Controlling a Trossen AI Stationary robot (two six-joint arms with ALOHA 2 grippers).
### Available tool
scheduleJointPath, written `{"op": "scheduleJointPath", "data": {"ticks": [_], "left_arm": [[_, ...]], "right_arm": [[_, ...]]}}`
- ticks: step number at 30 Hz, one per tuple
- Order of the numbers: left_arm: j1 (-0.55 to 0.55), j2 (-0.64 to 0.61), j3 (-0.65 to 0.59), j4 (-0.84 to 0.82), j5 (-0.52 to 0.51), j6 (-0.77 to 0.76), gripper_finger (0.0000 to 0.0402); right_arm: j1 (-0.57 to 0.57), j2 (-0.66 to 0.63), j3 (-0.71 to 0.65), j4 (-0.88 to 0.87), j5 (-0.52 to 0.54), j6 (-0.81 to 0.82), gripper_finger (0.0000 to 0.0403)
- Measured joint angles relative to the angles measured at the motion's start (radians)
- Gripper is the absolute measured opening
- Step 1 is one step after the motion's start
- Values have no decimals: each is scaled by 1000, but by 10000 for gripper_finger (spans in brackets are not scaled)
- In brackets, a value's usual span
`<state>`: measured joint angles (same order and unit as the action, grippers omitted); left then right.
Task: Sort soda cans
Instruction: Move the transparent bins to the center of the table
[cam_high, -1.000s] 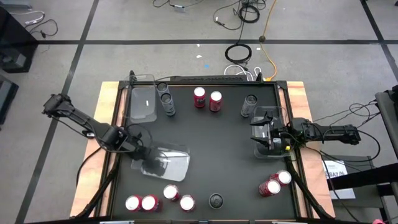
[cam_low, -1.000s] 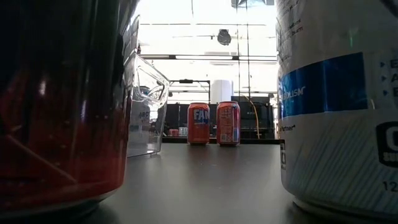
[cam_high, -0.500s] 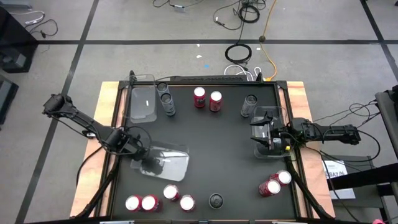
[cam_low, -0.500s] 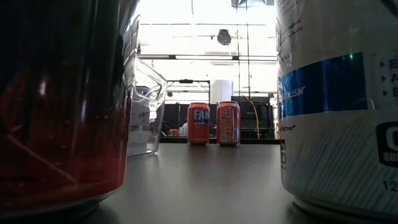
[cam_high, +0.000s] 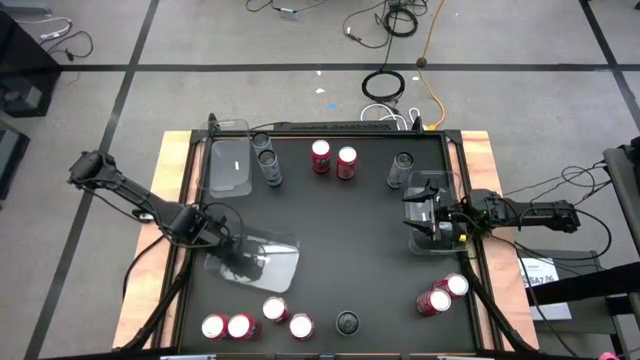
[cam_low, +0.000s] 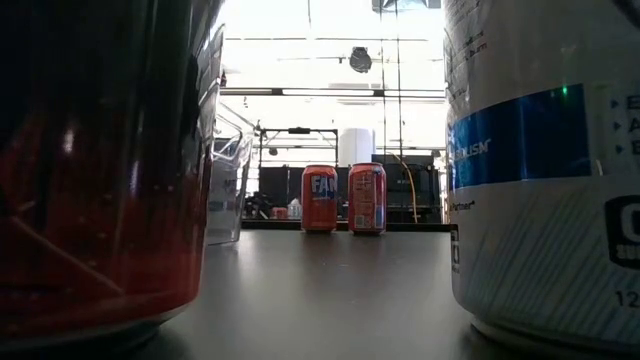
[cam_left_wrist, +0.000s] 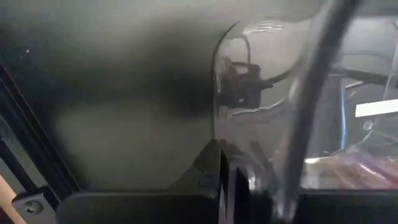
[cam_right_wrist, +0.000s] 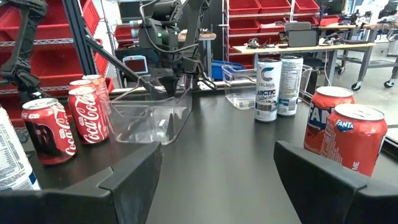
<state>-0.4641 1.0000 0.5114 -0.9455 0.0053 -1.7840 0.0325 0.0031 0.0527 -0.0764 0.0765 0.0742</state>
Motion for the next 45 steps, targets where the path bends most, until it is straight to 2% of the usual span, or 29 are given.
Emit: {"op": "scheduleJointPath", "data": {"ticks": [9,18,25,35,40,45], "left_arm": [[49,0,-1,2,1,-58,8],[126,4,15,40,-96,-71,7],[197,10,101,44,-156,6,7],[385,175,336,37,-177,308,7],[528,296,528,1,-155,568,7],[673,451,759,-52,-85,877,7]], "right_arm": [[0,0,0,0,0,0,303],[0,0,0,0,0,0,303],[0,0,0,0,0,0,303],[0,0,0,0,0,0,303],[0,0,0,0,0,0,303],[0,0,0,0,0,0,303]]}}
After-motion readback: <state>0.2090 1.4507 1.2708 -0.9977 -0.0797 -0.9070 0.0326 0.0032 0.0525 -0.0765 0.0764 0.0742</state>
